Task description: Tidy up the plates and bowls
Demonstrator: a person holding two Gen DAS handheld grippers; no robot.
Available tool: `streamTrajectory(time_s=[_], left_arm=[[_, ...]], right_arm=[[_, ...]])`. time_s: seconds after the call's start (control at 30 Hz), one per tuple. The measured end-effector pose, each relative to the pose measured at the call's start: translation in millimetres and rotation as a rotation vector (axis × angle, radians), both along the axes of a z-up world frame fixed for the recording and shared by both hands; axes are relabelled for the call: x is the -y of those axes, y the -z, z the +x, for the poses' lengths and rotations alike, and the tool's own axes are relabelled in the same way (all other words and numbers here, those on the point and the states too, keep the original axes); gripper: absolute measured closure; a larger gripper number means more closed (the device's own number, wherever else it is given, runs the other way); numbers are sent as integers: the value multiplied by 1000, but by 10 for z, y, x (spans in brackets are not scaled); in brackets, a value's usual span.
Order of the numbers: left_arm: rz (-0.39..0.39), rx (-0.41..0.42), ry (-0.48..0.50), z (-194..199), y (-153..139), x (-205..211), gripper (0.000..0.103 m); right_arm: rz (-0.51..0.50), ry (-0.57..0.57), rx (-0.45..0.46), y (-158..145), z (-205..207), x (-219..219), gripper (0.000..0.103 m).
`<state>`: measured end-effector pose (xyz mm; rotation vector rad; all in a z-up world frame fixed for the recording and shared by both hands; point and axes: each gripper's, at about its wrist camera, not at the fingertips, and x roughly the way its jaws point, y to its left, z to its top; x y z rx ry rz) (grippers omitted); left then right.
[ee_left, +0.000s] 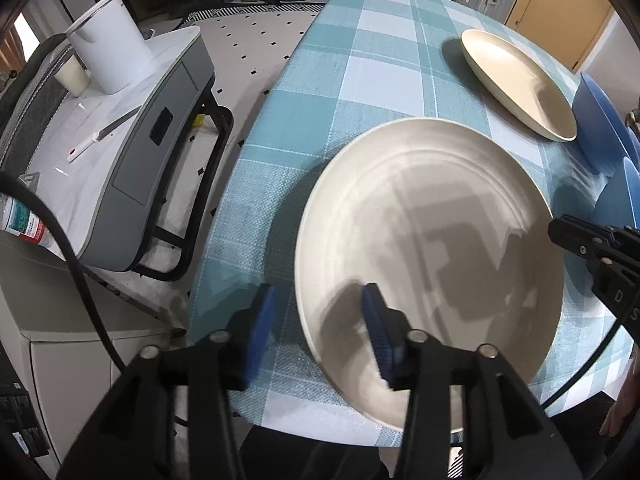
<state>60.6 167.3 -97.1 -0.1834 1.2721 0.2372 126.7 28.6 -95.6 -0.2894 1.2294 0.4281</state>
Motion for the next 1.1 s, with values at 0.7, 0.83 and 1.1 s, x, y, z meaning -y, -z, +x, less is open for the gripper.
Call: streamTrajectory(time_s=[0.7,0.83,1.1], left_arm=[[-79,231,8,-235,-716,147,46],[-68,347,54,-333,-939,351,16],[-56,469,138,-396,-1149,747,13]], right_arm=[[285,31,186,-855,-348,483,50],[337,43,225,-942,-492,690,35],[337,58,384,-1157,-857,1059,15]])
